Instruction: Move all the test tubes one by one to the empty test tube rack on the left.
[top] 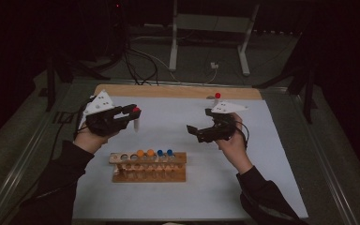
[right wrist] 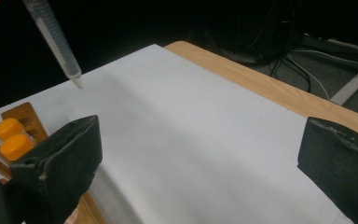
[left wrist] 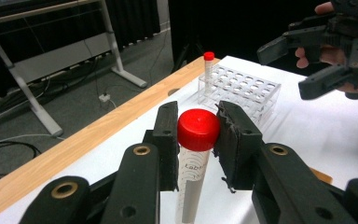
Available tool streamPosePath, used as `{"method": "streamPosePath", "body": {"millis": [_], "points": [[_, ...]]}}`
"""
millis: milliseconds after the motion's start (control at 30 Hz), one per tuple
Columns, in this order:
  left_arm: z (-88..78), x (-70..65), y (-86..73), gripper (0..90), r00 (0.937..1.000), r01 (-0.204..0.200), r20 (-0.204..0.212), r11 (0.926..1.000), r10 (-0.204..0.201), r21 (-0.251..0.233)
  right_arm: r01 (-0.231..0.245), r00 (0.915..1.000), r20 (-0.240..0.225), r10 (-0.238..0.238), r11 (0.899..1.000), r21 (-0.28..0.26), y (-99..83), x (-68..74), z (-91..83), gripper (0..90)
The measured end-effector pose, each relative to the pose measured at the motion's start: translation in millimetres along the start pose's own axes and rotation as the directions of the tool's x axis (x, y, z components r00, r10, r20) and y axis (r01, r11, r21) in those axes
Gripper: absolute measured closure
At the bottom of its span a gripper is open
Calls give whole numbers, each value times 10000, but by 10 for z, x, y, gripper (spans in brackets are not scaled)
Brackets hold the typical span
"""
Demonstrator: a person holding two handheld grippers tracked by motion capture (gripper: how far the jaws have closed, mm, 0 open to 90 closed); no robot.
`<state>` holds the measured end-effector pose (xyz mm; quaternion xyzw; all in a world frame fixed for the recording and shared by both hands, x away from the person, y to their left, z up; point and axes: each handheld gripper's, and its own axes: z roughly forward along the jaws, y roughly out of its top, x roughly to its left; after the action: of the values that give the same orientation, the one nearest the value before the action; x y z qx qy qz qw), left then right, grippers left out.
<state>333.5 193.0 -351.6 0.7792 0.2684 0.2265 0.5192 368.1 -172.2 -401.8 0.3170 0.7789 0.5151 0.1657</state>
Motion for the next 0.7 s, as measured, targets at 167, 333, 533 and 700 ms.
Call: {"method": "streamPosePath", "body": {"millis": [167, 333, 533, 700], "points": [[-173, -47, -64, 714, 10000, 20, -1, 10000, -20, -57, -52, 10000, 36, 52, 10000, 23, -2, -21, -22, 0], [-280, -125, -115, 714, 9999, 32, 165, 10000, -30, -93, -65, 10000, 76, 65, 9999, 77, -16, -25, -32, 0], [-358, -219, -210, 714, 9993, 142, 337, 9997, -134, -219, -125, 9999, 51, 125, 9999, 70, -33, -42, -51, 0], [-374, -249, -325, 714, 9974, 457, 570, 9984, -438, -330, -220, 9998, 16, 220, 9997, 103, -48, -58, -64, 0]]}}
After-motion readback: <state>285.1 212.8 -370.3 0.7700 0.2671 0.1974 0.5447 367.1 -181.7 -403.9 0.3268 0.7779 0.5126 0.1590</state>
